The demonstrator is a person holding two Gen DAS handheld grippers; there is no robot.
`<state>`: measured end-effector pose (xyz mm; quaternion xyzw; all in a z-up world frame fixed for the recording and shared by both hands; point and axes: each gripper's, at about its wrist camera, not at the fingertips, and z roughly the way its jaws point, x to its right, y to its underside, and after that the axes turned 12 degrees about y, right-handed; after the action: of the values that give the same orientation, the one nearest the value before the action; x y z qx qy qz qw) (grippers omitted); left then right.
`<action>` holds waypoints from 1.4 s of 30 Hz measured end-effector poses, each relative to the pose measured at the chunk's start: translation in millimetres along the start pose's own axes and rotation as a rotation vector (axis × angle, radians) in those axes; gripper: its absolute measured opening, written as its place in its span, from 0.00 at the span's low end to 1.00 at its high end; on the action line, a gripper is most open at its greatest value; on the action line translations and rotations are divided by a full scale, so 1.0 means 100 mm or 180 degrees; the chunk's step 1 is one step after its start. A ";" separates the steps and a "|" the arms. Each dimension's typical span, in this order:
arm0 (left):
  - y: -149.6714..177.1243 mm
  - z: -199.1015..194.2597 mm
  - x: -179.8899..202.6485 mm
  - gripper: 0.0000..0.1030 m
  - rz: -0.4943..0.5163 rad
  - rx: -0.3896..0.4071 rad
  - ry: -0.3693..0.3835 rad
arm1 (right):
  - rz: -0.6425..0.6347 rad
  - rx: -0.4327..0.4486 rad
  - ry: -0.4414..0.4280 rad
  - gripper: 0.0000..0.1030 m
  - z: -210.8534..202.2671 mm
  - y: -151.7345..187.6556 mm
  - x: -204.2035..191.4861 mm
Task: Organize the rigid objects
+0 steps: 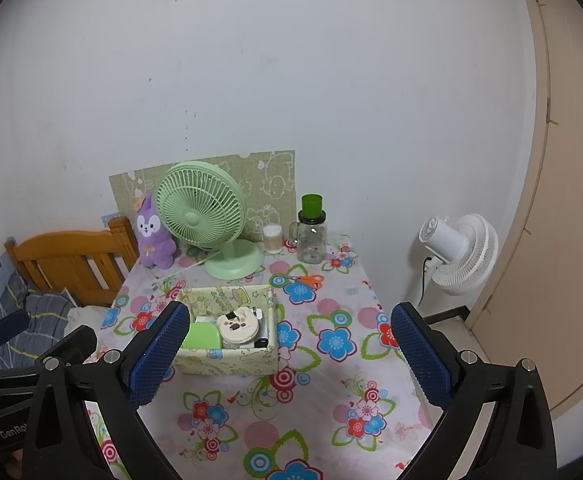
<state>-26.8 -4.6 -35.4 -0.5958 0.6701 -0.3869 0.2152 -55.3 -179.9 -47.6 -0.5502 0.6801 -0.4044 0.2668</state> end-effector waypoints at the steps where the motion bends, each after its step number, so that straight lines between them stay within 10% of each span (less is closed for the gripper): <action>1: 0.00 0.00 0.00 1.00 0.0007 0.0000 -0.0007 | -0.0005 0.0004 0.0004 0.99 0.00 0.00 0.00; 42: 0.00 0.07 0.02 1.00 0.0171 0.0009 -0.0132 | 0.0040 -0.0127 0.0021 0.99 0.11 0.05 0.00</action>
<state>-22.0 -8.8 -39.7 -0.5852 0.6807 -0.3695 0.2402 -49.3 -181.9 -57.8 -0.5498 0.6924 -0.3908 0.2561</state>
